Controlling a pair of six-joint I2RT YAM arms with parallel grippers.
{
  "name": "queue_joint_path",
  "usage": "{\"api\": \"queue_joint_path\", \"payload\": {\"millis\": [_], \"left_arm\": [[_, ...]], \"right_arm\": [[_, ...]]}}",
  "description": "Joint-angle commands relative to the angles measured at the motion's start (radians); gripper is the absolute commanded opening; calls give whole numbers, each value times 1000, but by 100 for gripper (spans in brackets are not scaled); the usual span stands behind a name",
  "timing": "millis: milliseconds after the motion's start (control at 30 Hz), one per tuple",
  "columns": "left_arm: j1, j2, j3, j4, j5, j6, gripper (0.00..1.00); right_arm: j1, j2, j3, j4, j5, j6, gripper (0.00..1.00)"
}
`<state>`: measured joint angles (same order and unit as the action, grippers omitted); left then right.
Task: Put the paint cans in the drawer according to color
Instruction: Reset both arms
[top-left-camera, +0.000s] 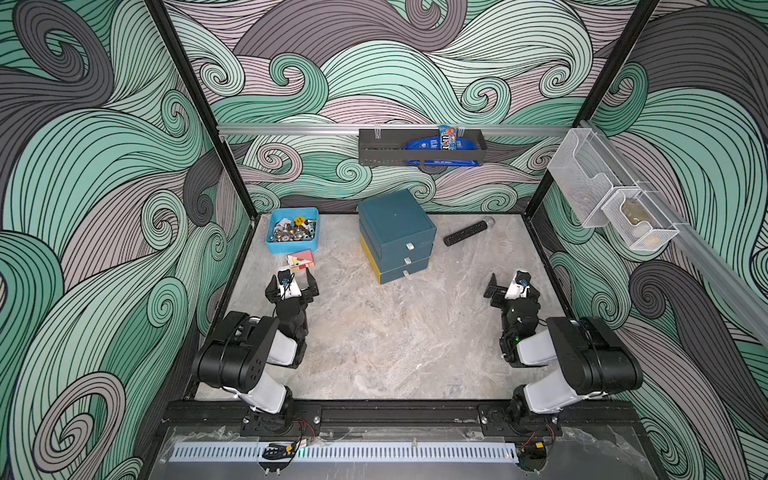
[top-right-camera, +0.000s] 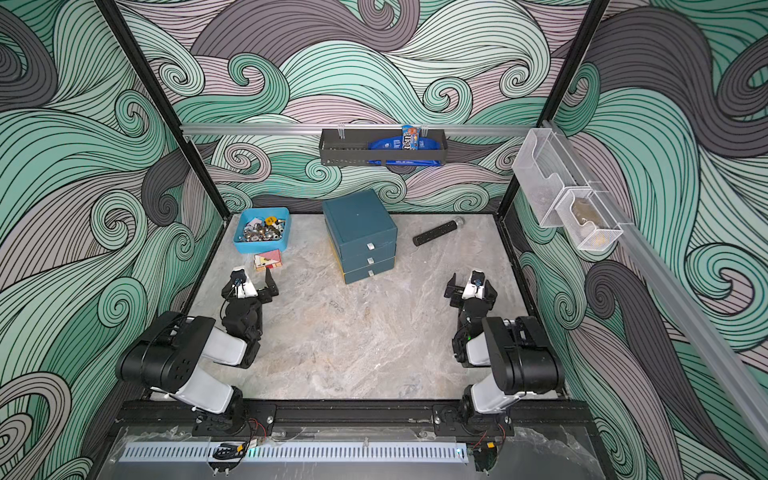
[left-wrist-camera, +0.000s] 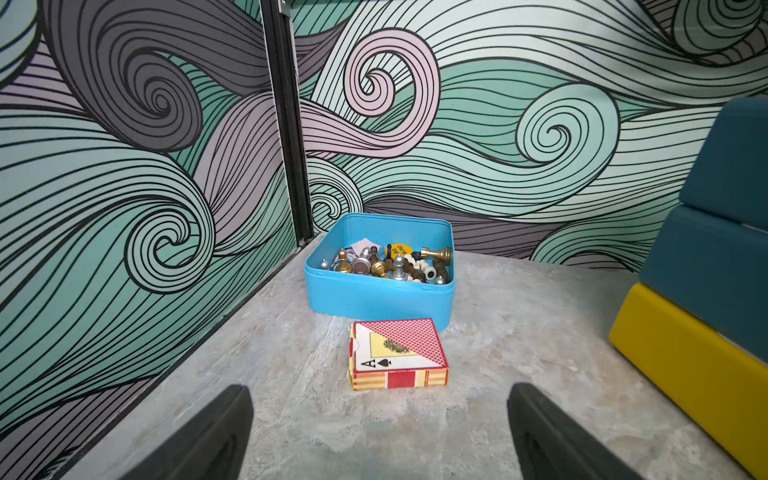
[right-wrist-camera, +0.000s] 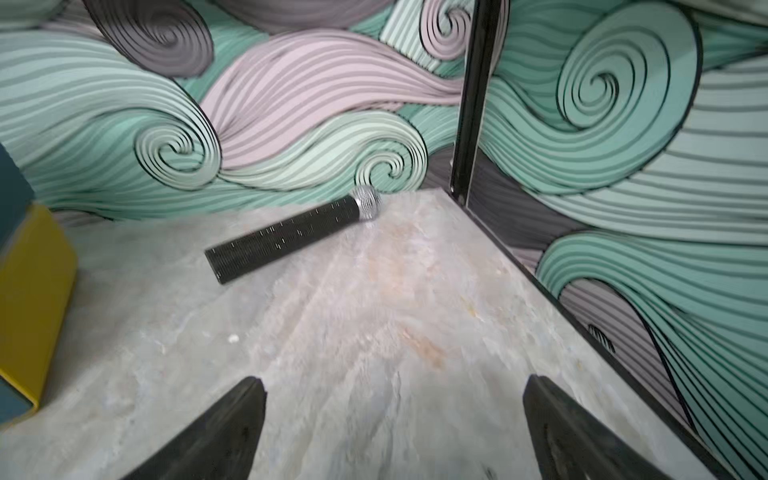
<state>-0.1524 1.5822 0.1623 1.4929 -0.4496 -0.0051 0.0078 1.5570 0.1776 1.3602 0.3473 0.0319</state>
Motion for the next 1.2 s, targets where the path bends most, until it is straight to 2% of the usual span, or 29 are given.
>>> {"api": "queue_joint_path", "payload": {"millis": [0, 67, 133, 1167], "left_arm": [[7, 6, 1, 2, 31, -17, 99], [9, -1, 8, -27, 31, -25, 99], [10, 17, -3, 31, 37, -10, 98], [10, 12, -4, 19, 36, -15, 99]], "right_arm": [[-10, -8, 18, 15, -49, -10, 100], [-11, 3, 10, 55, -47, -14, 100], [-11, -5, 14, 30, -49, -10, 100], [-11, -1, 13, 42, -47, -13, 100]]}}
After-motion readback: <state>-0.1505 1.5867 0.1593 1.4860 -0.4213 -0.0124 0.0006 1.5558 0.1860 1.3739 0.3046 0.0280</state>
